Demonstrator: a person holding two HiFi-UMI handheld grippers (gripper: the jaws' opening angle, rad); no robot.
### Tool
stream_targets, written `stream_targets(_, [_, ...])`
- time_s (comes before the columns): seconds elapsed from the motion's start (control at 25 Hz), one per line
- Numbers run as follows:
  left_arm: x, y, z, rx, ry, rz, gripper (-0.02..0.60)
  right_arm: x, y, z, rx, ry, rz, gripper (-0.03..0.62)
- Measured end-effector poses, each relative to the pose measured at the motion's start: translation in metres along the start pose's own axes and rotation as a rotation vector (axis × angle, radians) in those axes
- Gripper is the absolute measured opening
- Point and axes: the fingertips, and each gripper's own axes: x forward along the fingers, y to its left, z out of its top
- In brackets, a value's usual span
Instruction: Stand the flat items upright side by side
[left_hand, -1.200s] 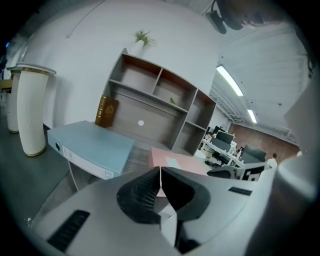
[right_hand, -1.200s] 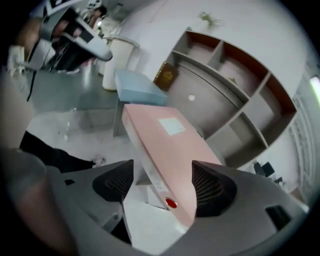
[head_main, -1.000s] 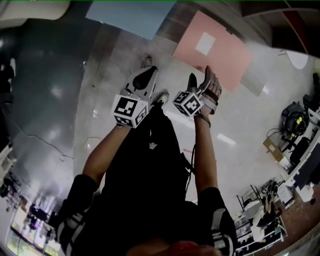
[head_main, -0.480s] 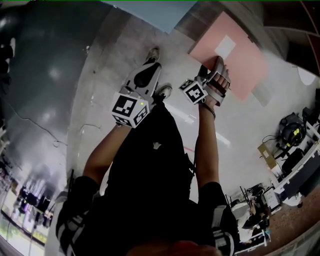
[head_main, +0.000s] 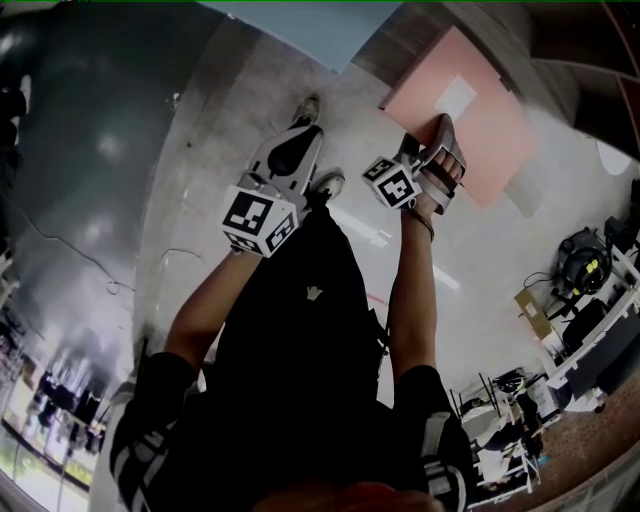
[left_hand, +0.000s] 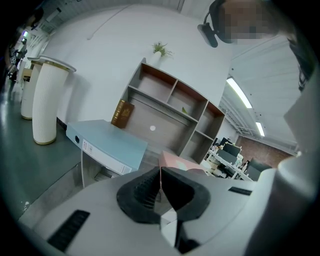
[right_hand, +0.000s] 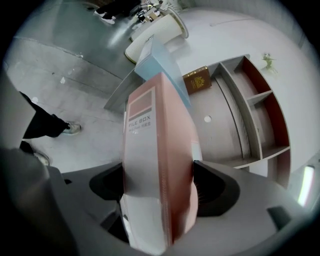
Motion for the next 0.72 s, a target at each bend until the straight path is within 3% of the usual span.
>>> stream_targets(0.44, [-0.006,-0.041,0.029,0.027,-0.032,-0.064,0.029,-0.064,-0.062,0.013,0.206,-0.255,0.064,0.342])
stream_targets(0.72, [-0.028,-0.083,0.059,0.040,-0.079,-0.107,0.029,-0.102,-0.141,-0.013,0.561,-0.399,0.011,0.330])
